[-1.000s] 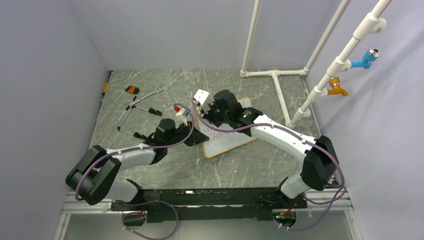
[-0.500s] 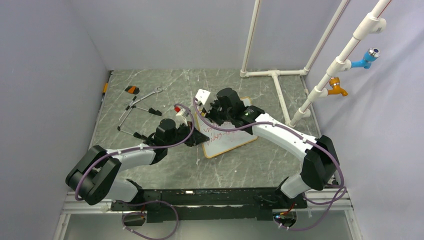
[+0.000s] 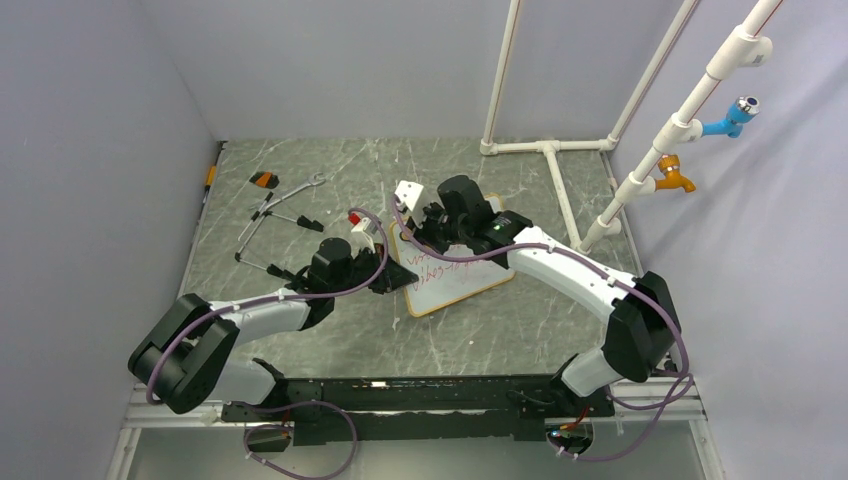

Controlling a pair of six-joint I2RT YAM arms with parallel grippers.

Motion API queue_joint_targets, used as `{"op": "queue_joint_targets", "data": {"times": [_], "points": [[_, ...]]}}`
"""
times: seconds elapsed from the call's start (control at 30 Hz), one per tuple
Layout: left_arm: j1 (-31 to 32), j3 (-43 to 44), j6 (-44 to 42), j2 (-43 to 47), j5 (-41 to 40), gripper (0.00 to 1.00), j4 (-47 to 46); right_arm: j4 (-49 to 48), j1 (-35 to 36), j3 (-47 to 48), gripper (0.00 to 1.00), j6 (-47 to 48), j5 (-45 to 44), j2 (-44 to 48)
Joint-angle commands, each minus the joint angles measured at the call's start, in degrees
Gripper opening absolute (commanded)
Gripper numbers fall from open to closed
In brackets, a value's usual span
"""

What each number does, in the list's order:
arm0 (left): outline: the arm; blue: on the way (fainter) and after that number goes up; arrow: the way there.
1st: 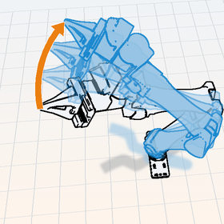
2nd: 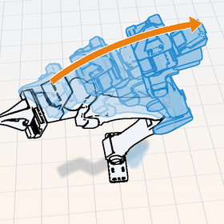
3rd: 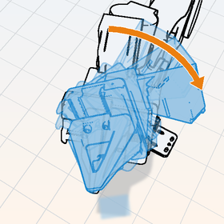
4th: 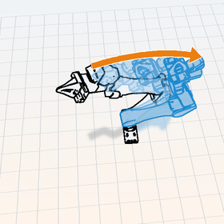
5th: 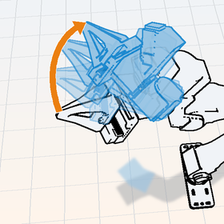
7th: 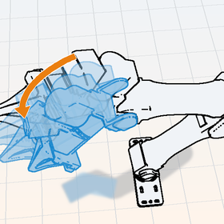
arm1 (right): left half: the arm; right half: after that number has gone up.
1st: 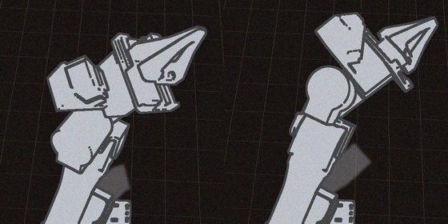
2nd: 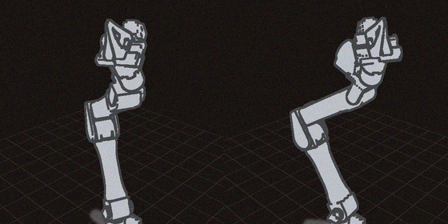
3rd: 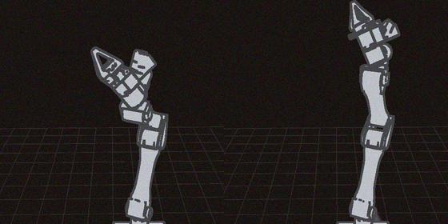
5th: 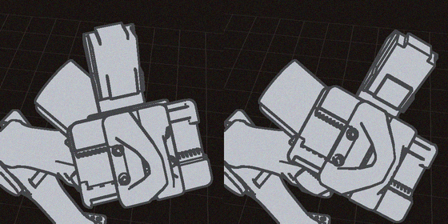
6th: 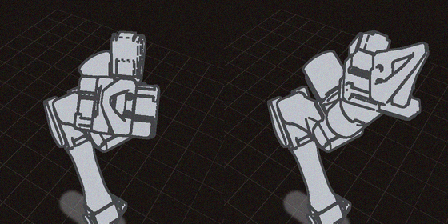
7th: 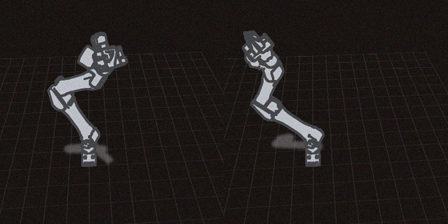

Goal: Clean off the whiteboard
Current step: Erase the whiteboard at the center of the board.

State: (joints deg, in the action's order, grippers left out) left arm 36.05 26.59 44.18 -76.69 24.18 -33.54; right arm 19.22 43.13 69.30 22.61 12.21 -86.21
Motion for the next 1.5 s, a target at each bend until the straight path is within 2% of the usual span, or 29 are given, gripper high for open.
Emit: {"op": "queue_joint_targets", "data": {"times": [0.0,0.17,0.53,1.13,1.23,1.47], "points": [[1.4,1.3,-5.6,2.1,2.5,0.0,-4.1,-2.1,-1.7,-1.8,0.0,-0.9,-2.1,0.7],[1.4,1.0,-5.2,2.2,2.8,0.0,-4.7,0.1,-1.6,-1.6,0.0,0.7,3.7,0.2],[1.5,1.0,-5.3,2.4,2.5,0.0,-4.0,2.7,-0.9,-1.4,0.0,3.4,9.5,-0.6],[1.3,1.4,-5.6,2.1,2.2,0.0,-3.0,6.1,3.8,-1.1,0.0,7.2,11.9,-2.8],[0.8,1.3,-4.7,1.7,3.2,0.0,-4.0,4.3,4.2,-1.1,0.0,5.5,7.7,-2.7],[0.4,0.6,-3.8,1.4,4.4,0.0,-5.6,-4.8,2.2,-2.7,0.0,-2.3,-10.7,-1.1]]}}
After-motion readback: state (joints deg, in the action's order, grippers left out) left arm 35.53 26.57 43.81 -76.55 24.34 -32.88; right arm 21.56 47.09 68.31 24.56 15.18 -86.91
